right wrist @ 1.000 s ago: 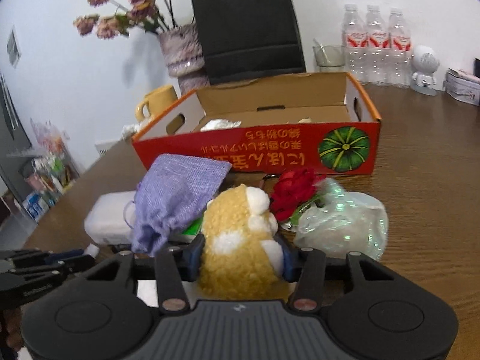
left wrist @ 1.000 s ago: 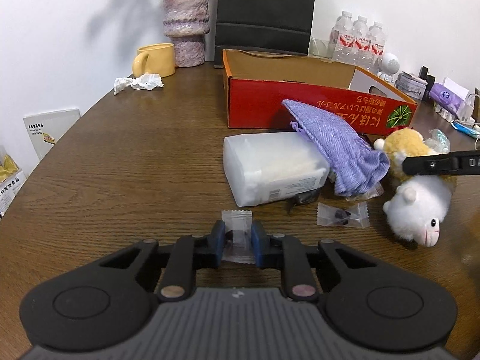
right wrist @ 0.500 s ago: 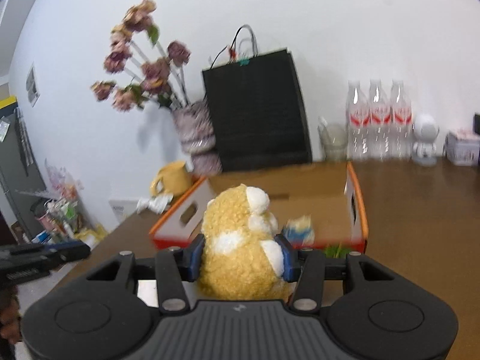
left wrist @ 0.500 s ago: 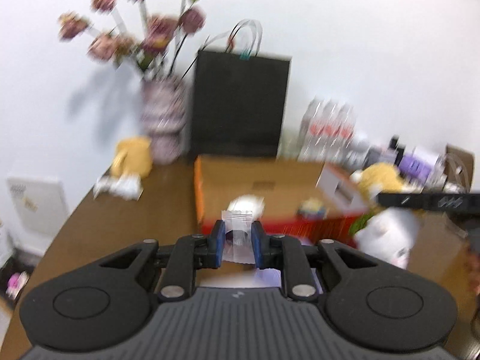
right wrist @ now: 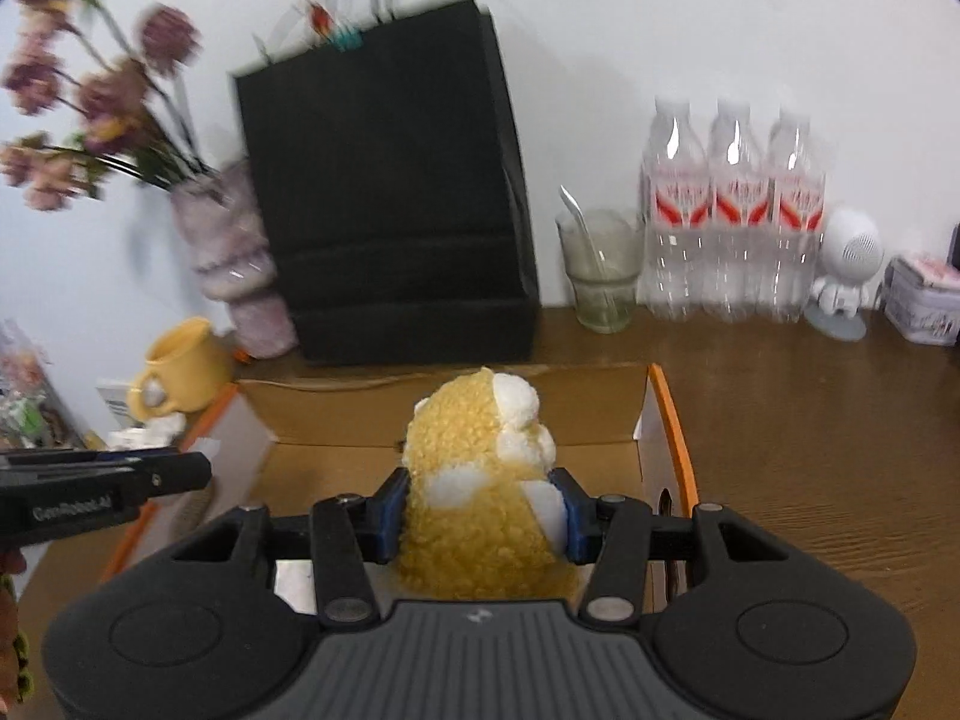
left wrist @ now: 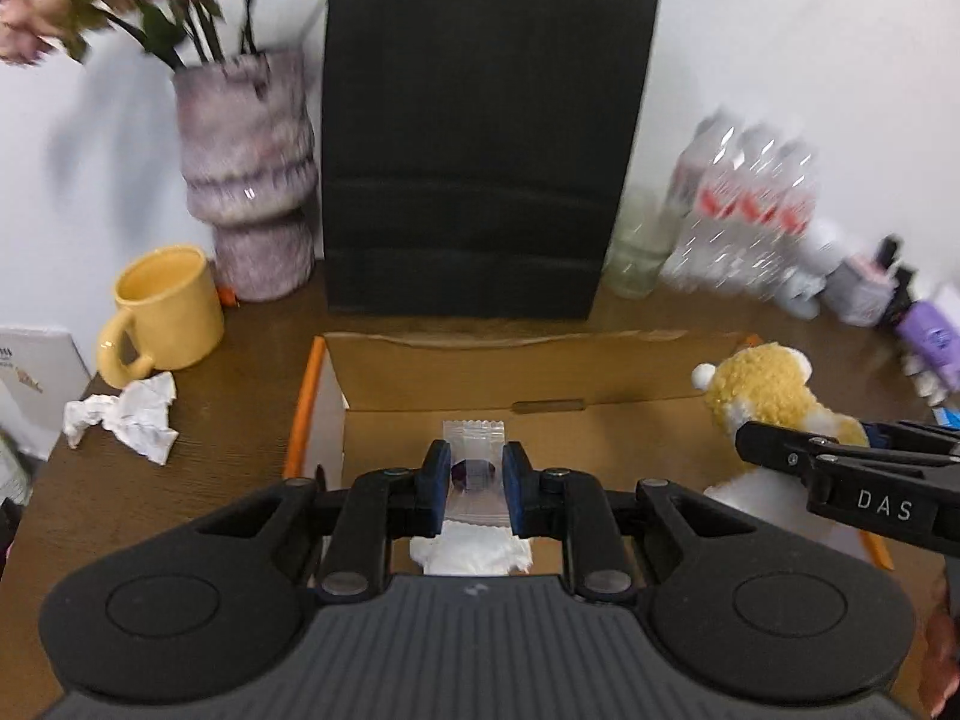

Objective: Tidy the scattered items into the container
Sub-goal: 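Carry the alpaca into the box while the left tool grasps a wrapped candy, then release the candy in the box with the left tool and return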

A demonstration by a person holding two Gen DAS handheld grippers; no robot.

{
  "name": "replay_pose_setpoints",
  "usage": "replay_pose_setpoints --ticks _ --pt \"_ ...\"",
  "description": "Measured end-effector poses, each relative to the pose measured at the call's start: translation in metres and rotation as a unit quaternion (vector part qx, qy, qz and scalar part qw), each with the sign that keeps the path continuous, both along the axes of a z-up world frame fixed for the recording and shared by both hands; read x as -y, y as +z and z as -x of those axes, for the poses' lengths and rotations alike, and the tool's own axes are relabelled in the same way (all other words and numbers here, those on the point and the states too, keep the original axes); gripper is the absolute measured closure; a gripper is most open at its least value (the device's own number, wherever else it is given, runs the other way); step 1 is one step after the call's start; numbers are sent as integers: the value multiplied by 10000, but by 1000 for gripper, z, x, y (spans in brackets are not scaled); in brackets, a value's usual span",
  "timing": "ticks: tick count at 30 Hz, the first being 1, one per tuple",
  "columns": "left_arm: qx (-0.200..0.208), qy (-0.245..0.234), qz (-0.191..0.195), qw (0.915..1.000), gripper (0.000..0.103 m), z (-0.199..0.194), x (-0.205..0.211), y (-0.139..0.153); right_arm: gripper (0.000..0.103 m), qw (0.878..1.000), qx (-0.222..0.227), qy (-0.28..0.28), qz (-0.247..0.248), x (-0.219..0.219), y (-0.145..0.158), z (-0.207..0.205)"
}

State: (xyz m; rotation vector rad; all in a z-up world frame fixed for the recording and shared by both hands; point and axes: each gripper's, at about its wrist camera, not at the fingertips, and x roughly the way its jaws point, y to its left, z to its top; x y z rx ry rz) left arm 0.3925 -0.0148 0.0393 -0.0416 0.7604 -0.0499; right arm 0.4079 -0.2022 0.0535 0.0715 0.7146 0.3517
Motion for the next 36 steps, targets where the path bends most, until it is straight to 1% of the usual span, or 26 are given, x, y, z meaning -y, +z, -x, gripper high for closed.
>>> replay_pose_setpoints --ticks 3,6,10,11,12,13,14,15,16,17,18,19,20,21,22,23,26,29,33,36 --pt "-337 87 -199 9992 83 -25 7 -18 55 9994 -309 -85 149 -8 -16 -27" --pt "-625 106 -264 9976 83 -42 8 -34 55 9980 -537 -182 296 -14 -32 -42" --pt "-788 136 -345 9962 82 -52 9 -46 54 9964 -729 -314 294 -15 -47 -52" --pt "-823 121 -353 9959 78 -53 10 -47 52 9962 -761 -327 277 -14 -48 -53" --pt "-844 109 -354 9957 69 -53 10 -48 48 9960 -791 -331 259 -14 -49 -53" --pt "-848 104 -358 9957 65 -53 10 -49 48 9958 -822 -322 240 -13 -49 -54" --pt "-829 95 -357 9959 57 -52 9 -48 42 9957 -841 -307 231 -12 -50 -54" --pt "-799 101 -360 9961 54 -50 9 -47 33 9957 -851 -294 211 -12 -49 -54" --pt "-753 113 -359 9964 47 -48 8 -44 29 9961 -824 -274 184 -11 -46 -51" --pt "-697 103 -341 9969 39 -46 7 -42 21 9967 -764 -225 177 -11 -43 -47" --pt "-636 93 -320 9974 34 -42 6 -38 16 9971 -711 -186 212 -11 -40 -43" --pt "-534 94 -308 9981 23 -36 4 -33 15 9975 -648 -139 255 -12 -36 -38" --pt "-415 89 -307 9986 16 -29 3 -27 14 9978 -583 -68 300 -12 -30 -31" --pt "-290 60 -307 9991 14 -22 2 -22 12 9983 -496 6 317 -12 -25 -24" --pt "-100 7 -305 9995 8 -9 0 -14 9 9986 -412 97 316 -12 -19 -16" --pt "71 -15 -304 9995 1 3 -2 -8 1 9989 -303 194 302 -10 -13 -5" --pt "635 -109 -270 9976 0 49 -10 8 0 9983 233 477 253 -2 9 41" --pt "1019 -195 -145 9945 0 97 -21 14 0 9949 682 707 230 10 22 88" --pt "1282 -200 -46 9915 0 156 -37 4 0 9898 1041 915 324 27 20 151" --pt "1301 -79 -4 9915 0 190 -48 -12 0 9886 1099 958 382 38 9 187"
